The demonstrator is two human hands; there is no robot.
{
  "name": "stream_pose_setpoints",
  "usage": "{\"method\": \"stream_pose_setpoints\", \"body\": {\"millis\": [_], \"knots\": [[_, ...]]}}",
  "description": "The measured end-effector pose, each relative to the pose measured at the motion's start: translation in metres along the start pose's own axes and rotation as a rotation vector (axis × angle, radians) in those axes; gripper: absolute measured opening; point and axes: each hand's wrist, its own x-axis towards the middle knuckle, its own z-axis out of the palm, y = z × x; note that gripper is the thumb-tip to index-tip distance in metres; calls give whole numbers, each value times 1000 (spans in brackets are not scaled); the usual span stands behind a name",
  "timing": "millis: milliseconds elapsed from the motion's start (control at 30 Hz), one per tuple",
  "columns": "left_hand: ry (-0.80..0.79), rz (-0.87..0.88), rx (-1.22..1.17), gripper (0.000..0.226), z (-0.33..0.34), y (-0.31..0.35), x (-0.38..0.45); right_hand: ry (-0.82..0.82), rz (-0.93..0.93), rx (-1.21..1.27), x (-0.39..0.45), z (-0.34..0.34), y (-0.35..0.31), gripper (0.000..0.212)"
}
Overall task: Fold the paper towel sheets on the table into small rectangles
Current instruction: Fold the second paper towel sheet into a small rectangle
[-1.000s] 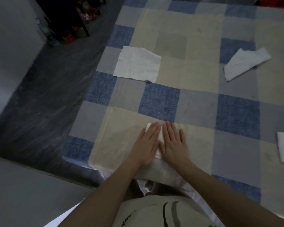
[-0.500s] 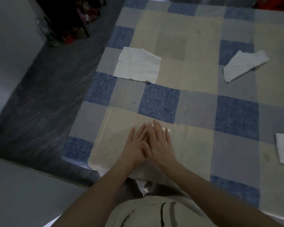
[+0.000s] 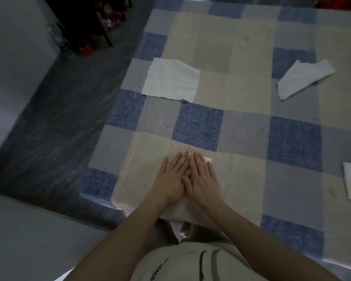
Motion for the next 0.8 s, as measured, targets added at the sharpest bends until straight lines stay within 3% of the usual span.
{"method": "stream_pose_setpoints", "body": {"millis": [333,800], "knots": [[78,-33,-2,61,4,2,-2,-3,84,-110,-8,-1,14,68],[-37,-45,-17,81,-3,3,1,32,191,-110,-8,-21,45,71]]}}
